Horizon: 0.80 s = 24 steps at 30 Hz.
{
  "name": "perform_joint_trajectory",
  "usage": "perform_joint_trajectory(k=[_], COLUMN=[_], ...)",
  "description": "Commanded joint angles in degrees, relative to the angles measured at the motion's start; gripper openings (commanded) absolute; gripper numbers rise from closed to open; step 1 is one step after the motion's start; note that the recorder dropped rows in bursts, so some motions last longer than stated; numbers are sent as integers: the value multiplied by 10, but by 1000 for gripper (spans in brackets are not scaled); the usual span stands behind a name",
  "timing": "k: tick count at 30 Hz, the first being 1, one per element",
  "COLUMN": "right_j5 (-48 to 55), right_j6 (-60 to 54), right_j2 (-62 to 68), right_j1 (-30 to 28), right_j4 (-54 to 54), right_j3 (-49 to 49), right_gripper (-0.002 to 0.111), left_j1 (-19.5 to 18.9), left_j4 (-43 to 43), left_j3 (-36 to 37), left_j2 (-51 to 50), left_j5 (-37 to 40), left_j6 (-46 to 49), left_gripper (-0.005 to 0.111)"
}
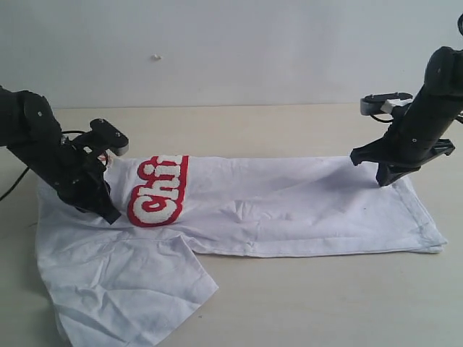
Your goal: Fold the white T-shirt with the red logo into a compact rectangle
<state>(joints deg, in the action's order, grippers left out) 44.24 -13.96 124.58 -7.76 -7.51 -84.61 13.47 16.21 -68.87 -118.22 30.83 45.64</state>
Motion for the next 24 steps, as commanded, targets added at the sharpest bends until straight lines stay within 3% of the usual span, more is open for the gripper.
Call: perform_joint_trajectory(k=[1, 9, 16, 24], right_j5=[12, 23, 52, 72], right_j6=[-9, 21, 49, 86], right_j2=[0, 42, 45, -22], right_j1=[-2, -2, -2, -2], right_j4=[19, 88, 131, 179], right_j3=[2, 3, 3, 3], right_gripper=[0, 0, 0, 0], left_j1=[-16, -78, -84, -95], left_j4=[-77, -87, -104, -128], left_j3=[2, 2, 2, 2], left_j2=[-21, -18, -18, 15], left_j5=[-2, 5, 5, -31], left_j6=[-85, -115, -116, -192], left_gripper=[0, 0, 0, 0])
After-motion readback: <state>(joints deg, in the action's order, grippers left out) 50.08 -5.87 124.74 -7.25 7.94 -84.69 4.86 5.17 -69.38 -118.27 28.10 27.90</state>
